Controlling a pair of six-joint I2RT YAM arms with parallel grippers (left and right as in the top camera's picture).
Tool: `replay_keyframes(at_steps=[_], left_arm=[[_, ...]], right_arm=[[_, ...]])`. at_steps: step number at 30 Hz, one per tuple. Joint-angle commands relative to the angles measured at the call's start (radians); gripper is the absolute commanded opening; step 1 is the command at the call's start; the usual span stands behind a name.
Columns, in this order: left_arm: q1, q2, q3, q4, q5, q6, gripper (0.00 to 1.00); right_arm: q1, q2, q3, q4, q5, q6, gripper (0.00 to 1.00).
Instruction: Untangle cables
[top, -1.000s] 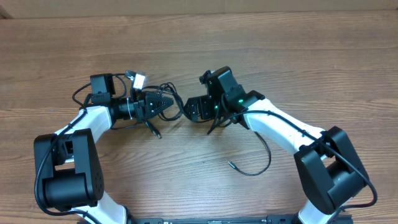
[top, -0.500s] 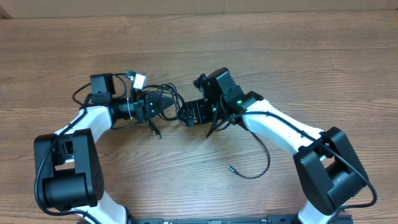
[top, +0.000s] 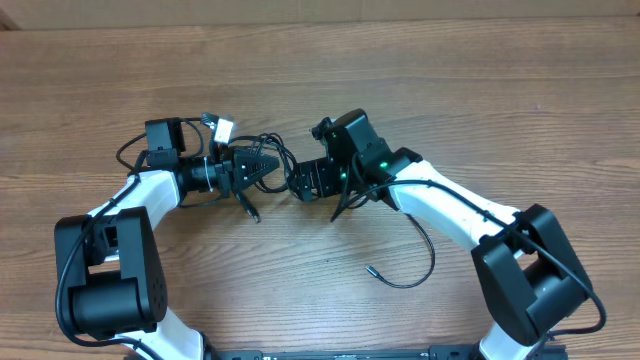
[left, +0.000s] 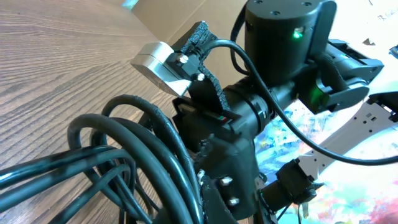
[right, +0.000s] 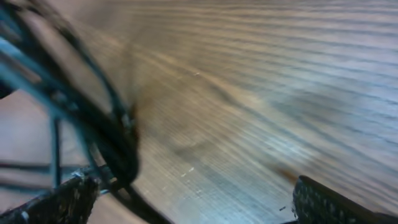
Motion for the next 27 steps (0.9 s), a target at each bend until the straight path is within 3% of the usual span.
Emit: replay_keyframes(at_steps=[1, 7, 19, 27], left_arm=[[-0.006, 0.012, -0.008, 0.003, 0.028, 0.015, 0.04], [-0.006, 0.012, -0.008, 0.004, 0.028, 0.016, 0.04], [-0.006, 0.012, -0.008, 0.003, 0.028, 0.015, 0.04], [-0.006, 0.012, -0.008, 0.003, 0.028, 0.015, 0.04]], right_arm=[[-0.034, 0.006, 0.042, -0.004, -0.151, -0.047, 1.0], [-0.077, 0.006, 0.073, -0.02, -0.195, -0.048, 1.0], [-0.035, 0.007, 0.069, -0.02, 0.084, -0.047, 1.0], [-0.012, 0.006, 0.069, 0.023, 0.105, -0.047, 1.0]])
